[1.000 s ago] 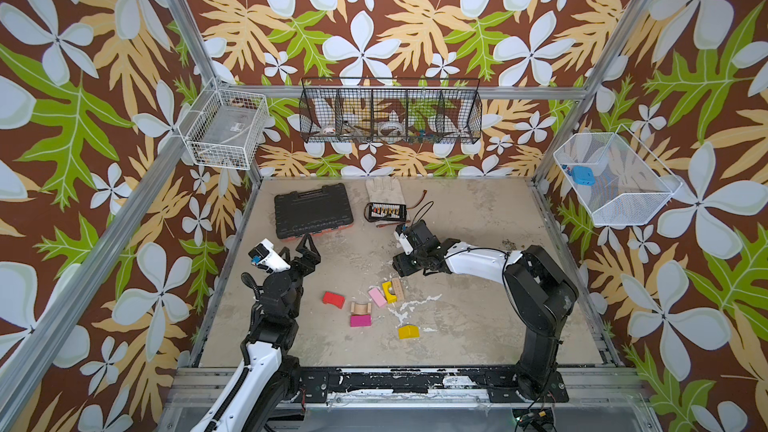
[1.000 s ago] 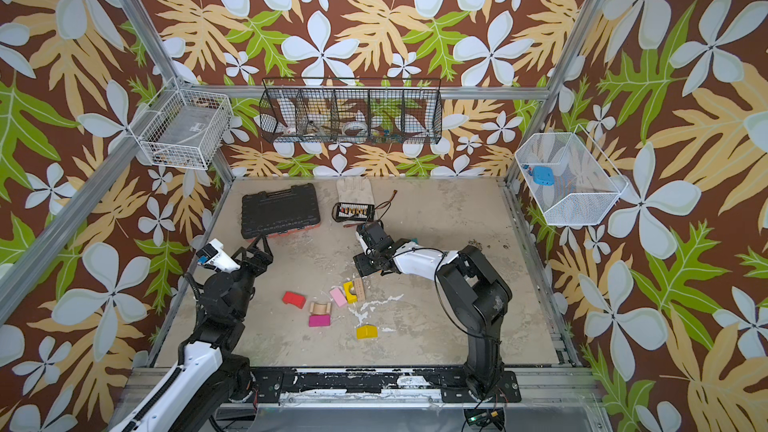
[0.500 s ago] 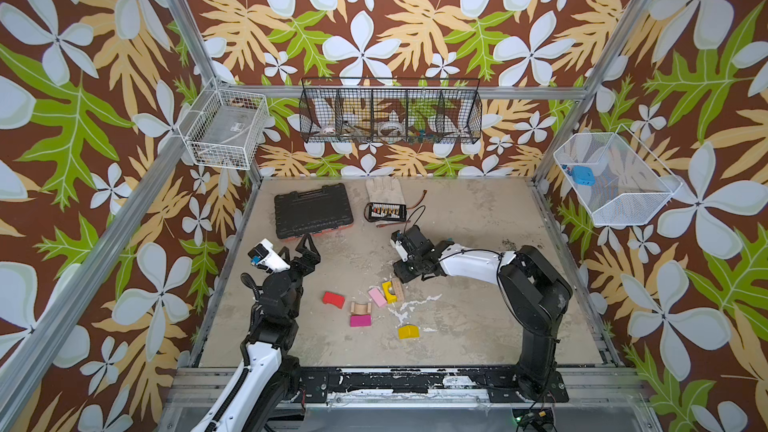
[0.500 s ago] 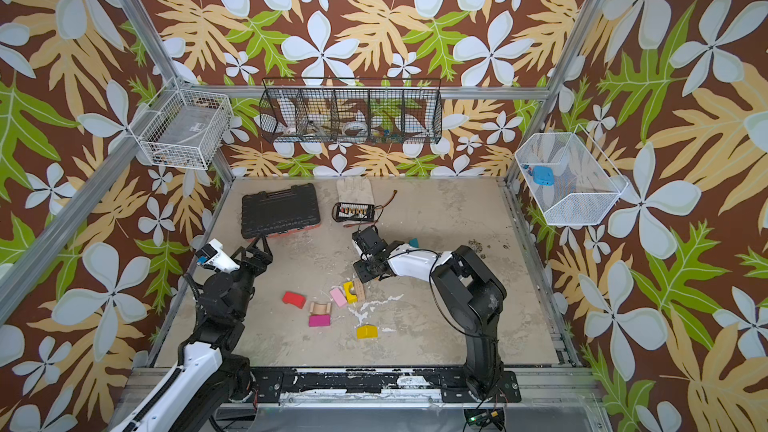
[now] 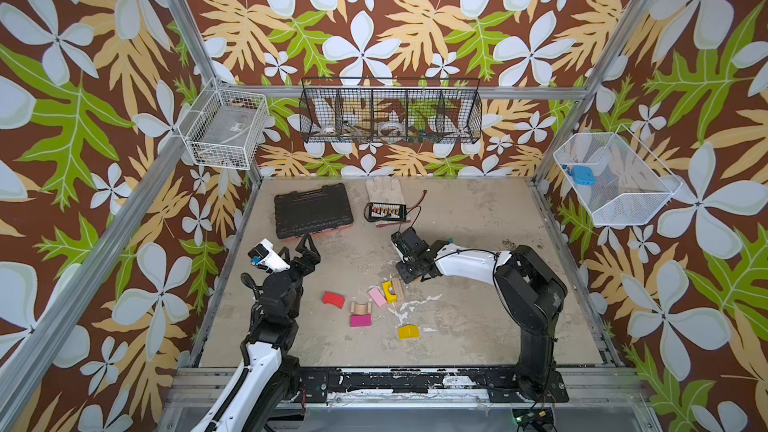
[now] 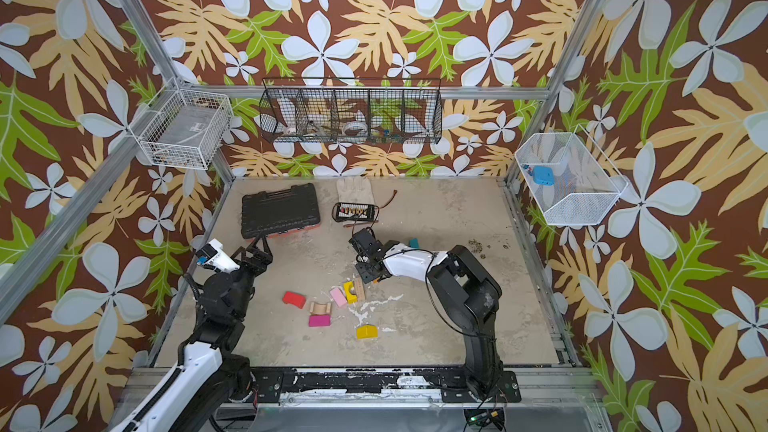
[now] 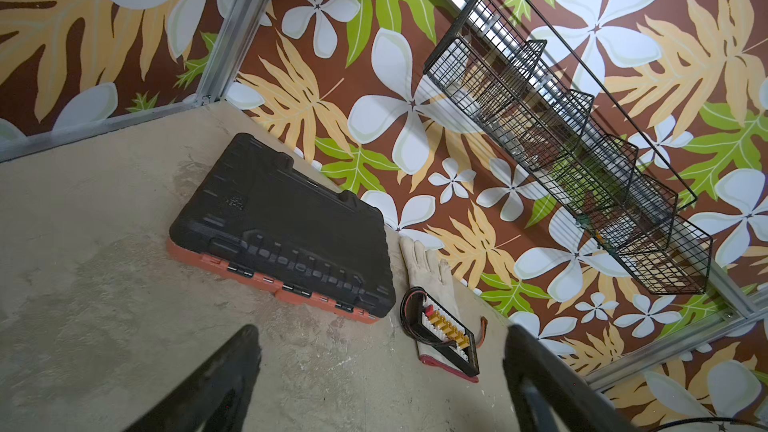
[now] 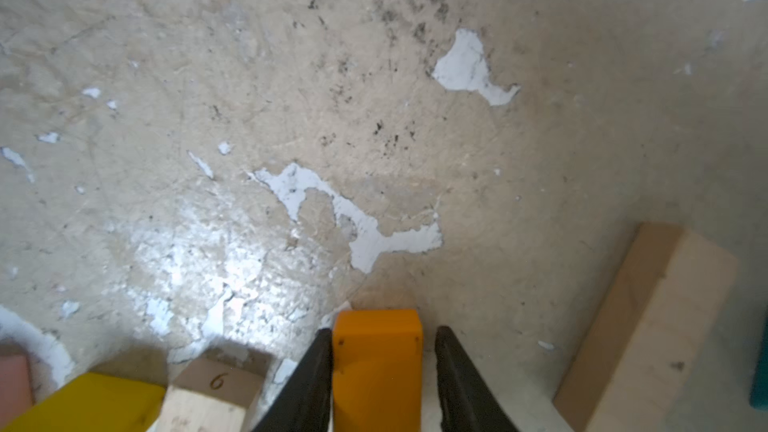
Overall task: Build the wood block tower
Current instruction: 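Return the right gripper to the pile and grasp the orange bar block, then place the orange bar on the wooden bar while the left arm reaches forward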
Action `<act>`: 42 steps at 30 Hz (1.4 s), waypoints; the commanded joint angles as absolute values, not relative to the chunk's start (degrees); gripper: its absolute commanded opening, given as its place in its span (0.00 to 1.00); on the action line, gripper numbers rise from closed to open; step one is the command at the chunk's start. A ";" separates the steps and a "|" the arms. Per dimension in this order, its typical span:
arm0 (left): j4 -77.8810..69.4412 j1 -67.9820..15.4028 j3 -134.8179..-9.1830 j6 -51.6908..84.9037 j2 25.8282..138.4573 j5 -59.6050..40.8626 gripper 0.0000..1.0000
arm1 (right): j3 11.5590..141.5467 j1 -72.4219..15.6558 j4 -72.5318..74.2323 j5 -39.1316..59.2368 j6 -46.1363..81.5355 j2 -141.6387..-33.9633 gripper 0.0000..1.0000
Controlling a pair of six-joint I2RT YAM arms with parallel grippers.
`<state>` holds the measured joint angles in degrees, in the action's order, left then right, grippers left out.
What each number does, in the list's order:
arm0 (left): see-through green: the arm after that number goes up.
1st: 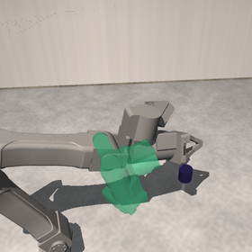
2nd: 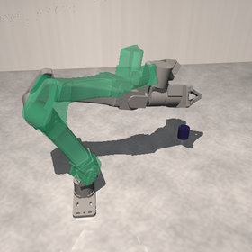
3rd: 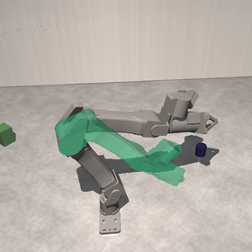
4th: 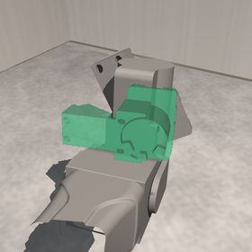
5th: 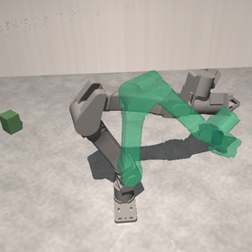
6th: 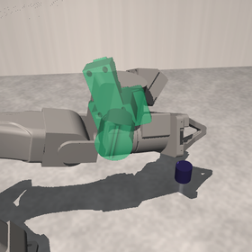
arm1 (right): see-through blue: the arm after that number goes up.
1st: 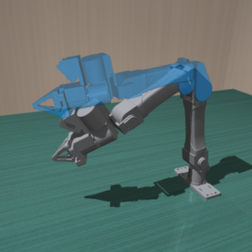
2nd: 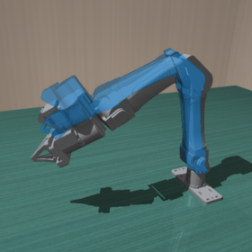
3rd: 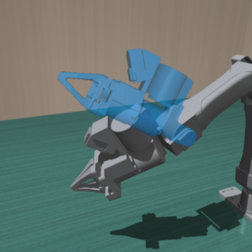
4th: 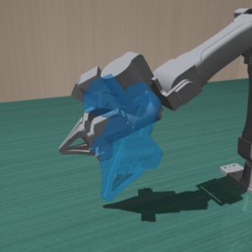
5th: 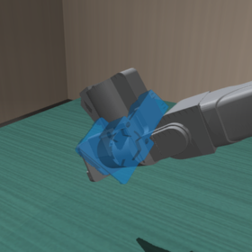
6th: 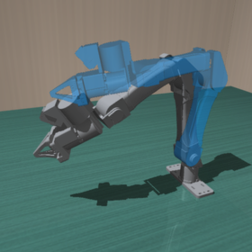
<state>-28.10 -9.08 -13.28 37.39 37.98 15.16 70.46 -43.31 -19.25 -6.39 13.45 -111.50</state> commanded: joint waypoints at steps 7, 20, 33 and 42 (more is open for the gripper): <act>-29.45 -9.04 -13.60 37.28 37.92 15.48 0.93 | 70.20 -43.33 -21.95 -7.59 14.59 -110.89 0.34; -29.28 -9.02 -16.71 37.31 42.84 10.61 0.92 | 71.14 -43.50 -26.85 -7.58 15.56 -108.90 0.44; -20.52 -9.04 -25.86 40.90 51.87 3.10 0.93 | 72.54 -43.50 -27.91 -5.81 15.52 -111.94 0.33; 15.63 -9.02 -49.36 38.22 61.23 -28.41 1.00 | 71.11 -43.37 -26.11 -8.83 17.43 -108.40 0.15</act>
<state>0.21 -9.06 -45.28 43.00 59.64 -15.00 71.37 -43.40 -26.61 -6.81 16.01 -109.73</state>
